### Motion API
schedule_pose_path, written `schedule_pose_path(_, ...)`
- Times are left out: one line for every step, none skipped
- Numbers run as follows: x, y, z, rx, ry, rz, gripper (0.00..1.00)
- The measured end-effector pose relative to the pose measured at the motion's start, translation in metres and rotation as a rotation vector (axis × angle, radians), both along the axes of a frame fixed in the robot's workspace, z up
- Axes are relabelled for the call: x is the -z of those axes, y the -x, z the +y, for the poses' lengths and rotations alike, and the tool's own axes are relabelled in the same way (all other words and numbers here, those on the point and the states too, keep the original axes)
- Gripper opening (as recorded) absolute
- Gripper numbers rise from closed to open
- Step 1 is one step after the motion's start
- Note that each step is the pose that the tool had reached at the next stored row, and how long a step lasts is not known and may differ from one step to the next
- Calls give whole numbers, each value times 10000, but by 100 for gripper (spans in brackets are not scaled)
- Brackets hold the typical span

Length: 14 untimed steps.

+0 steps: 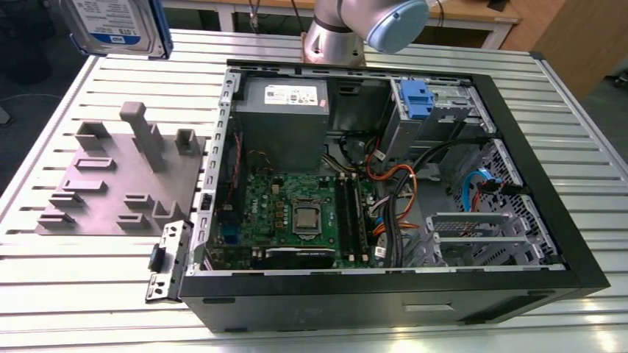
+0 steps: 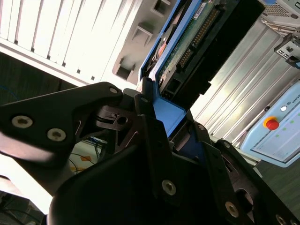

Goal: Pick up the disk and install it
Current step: 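Pick up the disk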

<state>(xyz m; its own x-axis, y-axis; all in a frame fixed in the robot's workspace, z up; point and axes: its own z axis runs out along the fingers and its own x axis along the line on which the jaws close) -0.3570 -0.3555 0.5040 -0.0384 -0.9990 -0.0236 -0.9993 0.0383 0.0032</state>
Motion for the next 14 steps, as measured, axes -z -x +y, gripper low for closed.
schedule_pose_path(0, -3, 0, 0, 0, 0, 37)
schedule_pose_path(0, -6, 0, 0, 0, 0, 37)
schedule_pose_path(0, -10, 0, 0, 0, 0, 37)
schedule_pose_path(0, -13, 0, 0, 0, 0, 37)
schedule_pose_path(-1, -17, 0, 0, 1, 2, 37)
schedule_pose_path(0, -21, 0, 0, 0, 1, 37)
schedule_pose_path(0, -24, 0, 0, 0, 0, 37)
schedule_pose_path(0, -26, 0, 1, 0, 1, 37)
schedule_pose_path(0, -29, 0, 0, 0, 1, 37)
schedule_pose_path(0, -31, 0, 0, 1, 1, 37)
schedule_pose_path(0, -33, 0, 0, 0, 1, 37)
schedule_pose_path(0, -34, 0, 0, 0, 0, 37)
schedule_pose_path(0, -39, 0, 0, 0, 0, 37)
schedule_pose_path(0, -43, 0, 0, 0, 0, 37)
